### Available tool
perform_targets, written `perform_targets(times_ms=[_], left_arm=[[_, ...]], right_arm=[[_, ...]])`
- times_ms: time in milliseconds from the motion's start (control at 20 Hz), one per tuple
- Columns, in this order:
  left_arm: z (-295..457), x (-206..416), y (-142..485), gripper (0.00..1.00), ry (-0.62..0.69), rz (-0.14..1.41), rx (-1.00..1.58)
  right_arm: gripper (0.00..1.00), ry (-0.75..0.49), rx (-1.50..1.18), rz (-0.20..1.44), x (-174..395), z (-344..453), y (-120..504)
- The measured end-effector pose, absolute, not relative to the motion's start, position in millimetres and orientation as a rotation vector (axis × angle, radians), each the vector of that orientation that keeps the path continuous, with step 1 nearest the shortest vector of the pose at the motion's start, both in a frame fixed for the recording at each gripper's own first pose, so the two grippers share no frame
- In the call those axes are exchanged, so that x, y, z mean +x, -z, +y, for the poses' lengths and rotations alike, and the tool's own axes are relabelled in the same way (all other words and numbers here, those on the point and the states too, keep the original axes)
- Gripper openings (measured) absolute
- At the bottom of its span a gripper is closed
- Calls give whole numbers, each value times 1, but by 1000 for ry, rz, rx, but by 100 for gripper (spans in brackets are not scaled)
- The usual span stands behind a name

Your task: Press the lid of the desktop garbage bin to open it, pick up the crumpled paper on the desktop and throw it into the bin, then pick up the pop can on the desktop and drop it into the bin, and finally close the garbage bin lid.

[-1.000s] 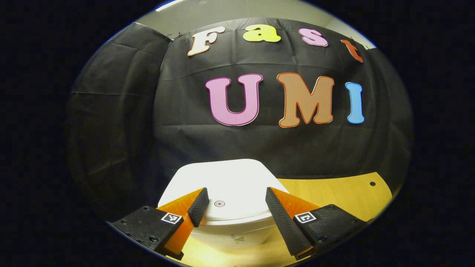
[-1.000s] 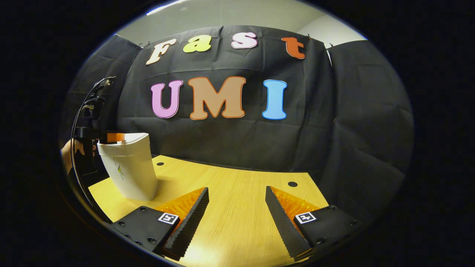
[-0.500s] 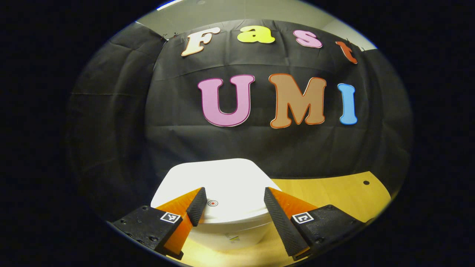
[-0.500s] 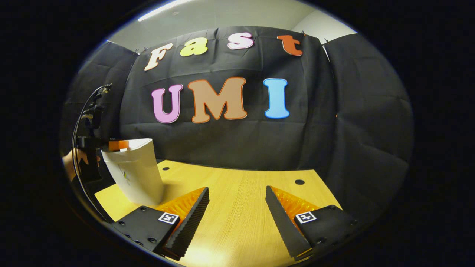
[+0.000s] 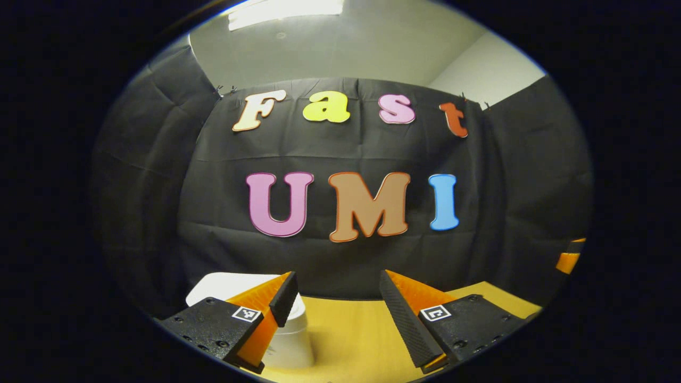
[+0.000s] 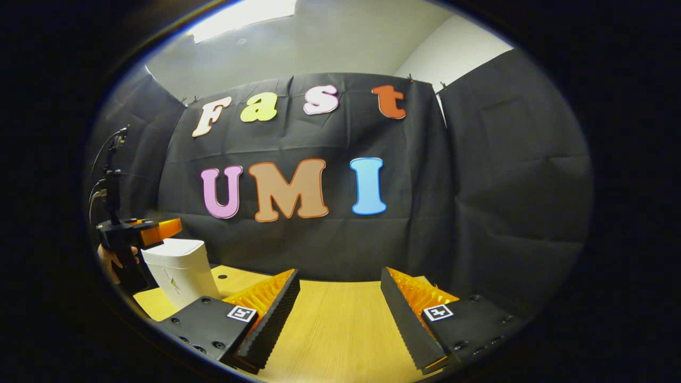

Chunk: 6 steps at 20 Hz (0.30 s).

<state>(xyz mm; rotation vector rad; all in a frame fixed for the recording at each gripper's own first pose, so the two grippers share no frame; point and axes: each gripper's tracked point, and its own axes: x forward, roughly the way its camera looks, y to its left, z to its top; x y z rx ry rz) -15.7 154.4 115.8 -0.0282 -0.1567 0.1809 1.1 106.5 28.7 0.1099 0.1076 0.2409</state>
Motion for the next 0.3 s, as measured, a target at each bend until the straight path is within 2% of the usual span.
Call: perform_targets(times_ms=[300], left_arm=[[69, -37, -96, 92, -115, -127, -32]], right_arm=[[97, -258, 135, 78, -16, 84, -30]])
